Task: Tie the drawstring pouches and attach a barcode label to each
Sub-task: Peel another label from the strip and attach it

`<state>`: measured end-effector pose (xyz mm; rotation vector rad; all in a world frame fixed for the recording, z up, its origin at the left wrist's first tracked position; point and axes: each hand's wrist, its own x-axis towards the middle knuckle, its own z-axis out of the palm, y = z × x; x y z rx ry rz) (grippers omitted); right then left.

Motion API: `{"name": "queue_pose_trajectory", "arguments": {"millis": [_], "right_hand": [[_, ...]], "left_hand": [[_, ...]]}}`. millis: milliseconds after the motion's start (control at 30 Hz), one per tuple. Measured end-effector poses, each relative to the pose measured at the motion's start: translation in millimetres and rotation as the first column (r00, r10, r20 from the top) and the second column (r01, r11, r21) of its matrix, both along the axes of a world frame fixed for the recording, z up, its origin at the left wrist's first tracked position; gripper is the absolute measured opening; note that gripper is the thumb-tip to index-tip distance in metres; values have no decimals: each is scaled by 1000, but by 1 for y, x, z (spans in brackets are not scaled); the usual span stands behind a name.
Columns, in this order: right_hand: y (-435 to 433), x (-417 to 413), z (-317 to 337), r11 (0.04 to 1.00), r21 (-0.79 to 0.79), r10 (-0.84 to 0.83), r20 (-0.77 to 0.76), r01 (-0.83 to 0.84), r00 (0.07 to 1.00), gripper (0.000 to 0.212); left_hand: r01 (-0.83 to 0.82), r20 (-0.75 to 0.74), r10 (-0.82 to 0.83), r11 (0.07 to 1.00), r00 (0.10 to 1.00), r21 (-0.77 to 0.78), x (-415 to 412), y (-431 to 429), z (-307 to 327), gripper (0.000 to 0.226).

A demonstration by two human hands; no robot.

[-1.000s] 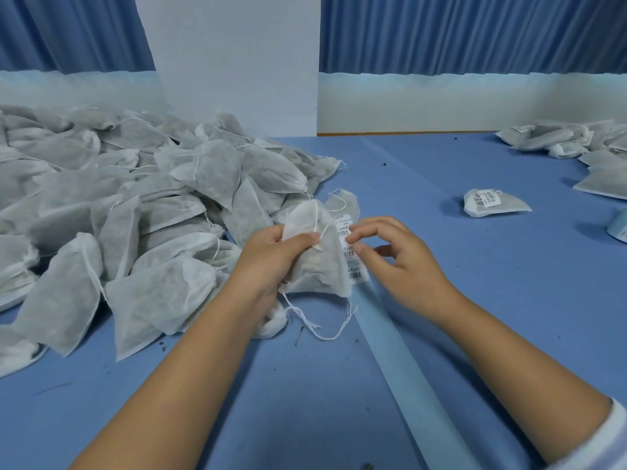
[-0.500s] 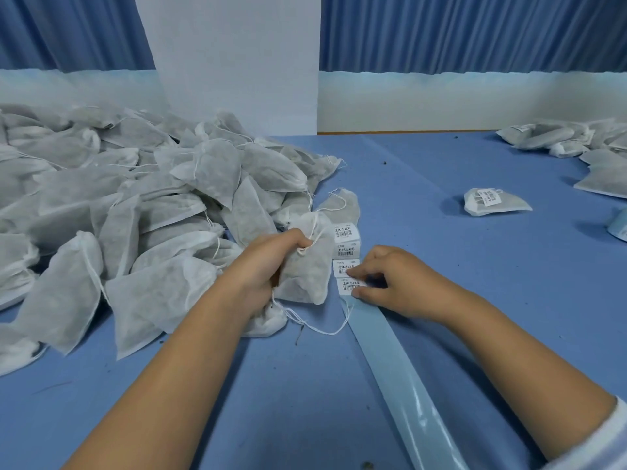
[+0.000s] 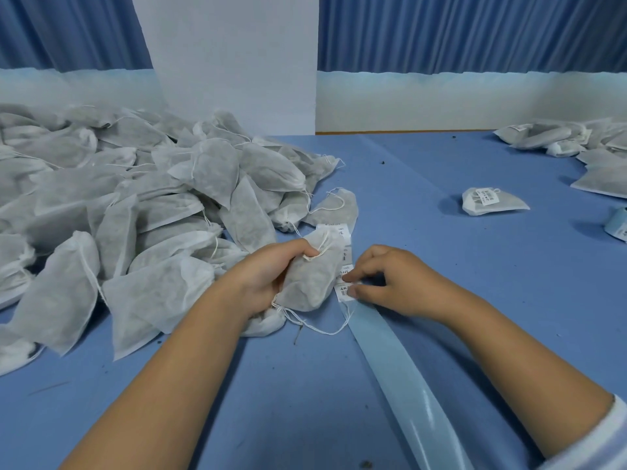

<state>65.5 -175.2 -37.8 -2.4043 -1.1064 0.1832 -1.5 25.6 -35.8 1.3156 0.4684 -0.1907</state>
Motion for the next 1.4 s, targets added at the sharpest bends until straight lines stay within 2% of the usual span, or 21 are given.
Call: {"name": "queue_pose_trajectory", "arguments": {"millis": [367,667,767,1067,1167,1267,1333,1400], "right_hand": [[4,-3,-1,999,-28,-25,33,26,999,14],[9,-5,-4,999,-3,-46,35,46,998,13],[10,-7,-4,999,-11,-42,72,43,997,19],[3,-8,1,993,59,-105,121,99,987,13],[2,-10,2,986,145,-86,41,80,995,10],[3,-12,7,954,289,-47,-140,86,989,15],[3,-10,11,888,432,-52,-242,156,969,19],[3,-7,15,771,586,-85,-294,250,952,14]], "left_hand": [[13,-20,-13,1000,1000,-15,-1,-1,2,12],[22,-19,-22,1000,1000,-8,-2,-2,3,13],[24,-20,-24,1000,1000,-10,-2,-2,3,13],[34,-21,-34,999,999,-18,-3,-2,5,13],[26,-17,-26,1000,1000,0,-3,-3,5,11],[25,-10,-25,1000,1000,18,-3,-3,5,12],[28,-10,-28,999,1000,18,-4,-2,5,14],[27,-1,-27,999,1000,29,-4,-2,5,18]]}}
